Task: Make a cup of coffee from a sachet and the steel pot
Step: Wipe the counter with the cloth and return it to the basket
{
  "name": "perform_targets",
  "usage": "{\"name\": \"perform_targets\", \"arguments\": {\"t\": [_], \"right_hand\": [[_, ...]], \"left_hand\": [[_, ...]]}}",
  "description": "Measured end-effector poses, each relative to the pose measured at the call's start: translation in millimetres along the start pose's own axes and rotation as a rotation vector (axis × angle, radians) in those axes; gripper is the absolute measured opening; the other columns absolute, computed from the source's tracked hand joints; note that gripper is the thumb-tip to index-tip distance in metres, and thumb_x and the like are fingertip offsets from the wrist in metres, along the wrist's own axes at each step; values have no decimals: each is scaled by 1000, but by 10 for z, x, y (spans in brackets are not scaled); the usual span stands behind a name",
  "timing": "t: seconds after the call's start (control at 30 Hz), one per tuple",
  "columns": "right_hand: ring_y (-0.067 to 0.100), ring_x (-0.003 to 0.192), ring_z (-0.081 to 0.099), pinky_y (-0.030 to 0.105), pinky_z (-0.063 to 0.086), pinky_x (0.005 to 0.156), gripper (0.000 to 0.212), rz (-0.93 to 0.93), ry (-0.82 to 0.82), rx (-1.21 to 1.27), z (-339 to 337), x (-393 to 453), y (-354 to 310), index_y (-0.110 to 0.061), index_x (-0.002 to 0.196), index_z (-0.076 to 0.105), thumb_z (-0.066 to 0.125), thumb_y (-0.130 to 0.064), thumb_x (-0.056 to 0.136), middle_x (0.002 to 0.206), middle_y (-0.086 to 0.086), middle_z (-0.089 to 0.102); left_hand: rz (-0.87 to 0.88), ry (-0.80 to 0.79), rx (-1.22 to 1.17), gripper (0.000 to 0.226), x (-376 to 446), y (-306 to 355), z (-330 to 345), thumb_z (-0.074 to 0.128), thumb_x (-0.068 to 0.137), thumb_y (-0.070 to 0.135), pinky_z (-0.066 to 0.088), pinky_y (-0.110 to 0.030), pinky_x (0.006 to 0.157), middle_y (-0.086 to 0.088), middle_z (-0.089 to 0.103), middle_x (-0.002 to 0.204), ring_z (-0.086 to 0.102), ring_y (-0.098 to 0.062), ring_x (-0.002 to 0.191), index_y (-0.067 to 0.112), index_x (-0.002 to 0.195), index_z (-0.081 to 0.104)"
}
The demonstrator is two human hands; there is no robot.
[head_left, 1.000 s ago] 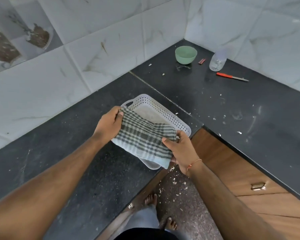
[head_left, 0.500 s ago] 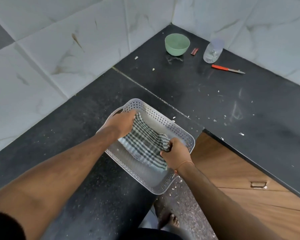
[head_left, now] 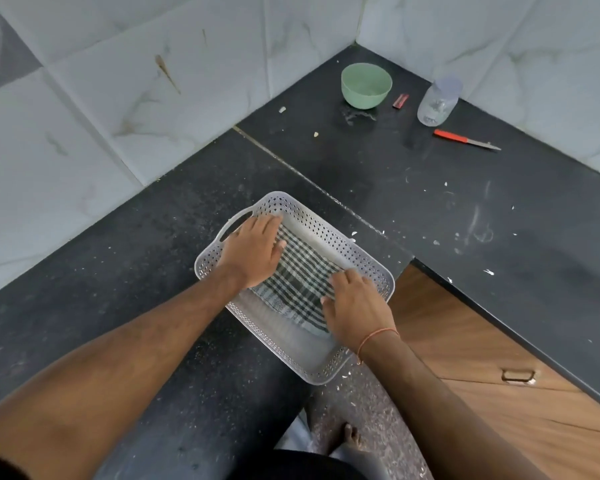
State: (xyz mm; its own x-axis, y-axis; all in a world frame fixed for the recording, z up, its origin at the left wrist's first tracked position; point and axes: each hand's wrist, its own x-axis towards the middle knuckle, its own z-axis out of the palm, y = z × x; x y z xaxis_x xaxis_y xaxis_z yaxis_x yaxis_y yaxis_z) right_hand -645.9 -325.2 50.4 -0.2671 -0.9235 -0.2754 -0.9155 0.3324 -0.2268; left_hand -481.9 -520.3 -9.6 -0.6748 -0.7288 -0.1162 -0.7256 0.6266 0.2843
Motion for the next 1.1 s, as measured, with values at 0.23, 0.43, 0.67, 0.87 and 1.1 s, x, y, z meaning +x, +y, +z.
{"name": "perform_targets", "arguments": {"t": [0.23, 0.43, 0.67, 0.87, 1.1], "right_hand": [[28, 166, 9, 63, 22, 129, 66, -216, 11, -49, 150, -192, -81, -25, 168, 18, 39, -48, 108, 177, -2, 18], [25, 166, -5, 70, 17, 127, 78, -352, 76, -54, 134, -403, -205, -29, 170, 4, 46, -45, 106, 180, -5, 3], [26, 166, -4, 75, 17, 125, 84, -565, 92, -77, 203, -831, -366, -33, 170, -2, 52, -42, 106, 180, -6, 4], [24, 166, -8, 74, 19, 124, 83, -751, 47, -114, 403, -1215, -755, -34, 169, -2, 51, -46, 106, 180, -9, 0], [25, 167, -3, 72, 24, 124, 82, -972, -17, -143, 728, -1671, -1409, -33, 170, 2, 51, -45, 105, 180, -8, 4]], "left_hand": [[-75, -15, 88, 71, -627, 336, -69, 29, 113, 50, 16, -61, 134, -3, 15, 181, 4, -31, 169, 17, 173, 11], [-206, 65, 150, 75, -1481, 874, -140, 31, 113, 49, 7, -60, 136, -1, 0, 184, -10, -27, 169, 16, 174, 2], [-448, 117, 121, 77, -2417, 1200, -6, 31, 113, 52, 9, -57, 135, 3, -9, 183, -11, -26, 169, 20, 175, -2], [-642, 146, 101, 77, -3303, 1342, 115, 28, 114, 52, 3, -54, 136, 5, -17, 182, -19, -22, 168, 22, 174, -9], [-857, 174, 96, 79, -4240, 1248, 253, 26, 113, 53, 8, -56, 136, 2, -14, 183, -17, -24, 168, 18, 174, -8]]}}
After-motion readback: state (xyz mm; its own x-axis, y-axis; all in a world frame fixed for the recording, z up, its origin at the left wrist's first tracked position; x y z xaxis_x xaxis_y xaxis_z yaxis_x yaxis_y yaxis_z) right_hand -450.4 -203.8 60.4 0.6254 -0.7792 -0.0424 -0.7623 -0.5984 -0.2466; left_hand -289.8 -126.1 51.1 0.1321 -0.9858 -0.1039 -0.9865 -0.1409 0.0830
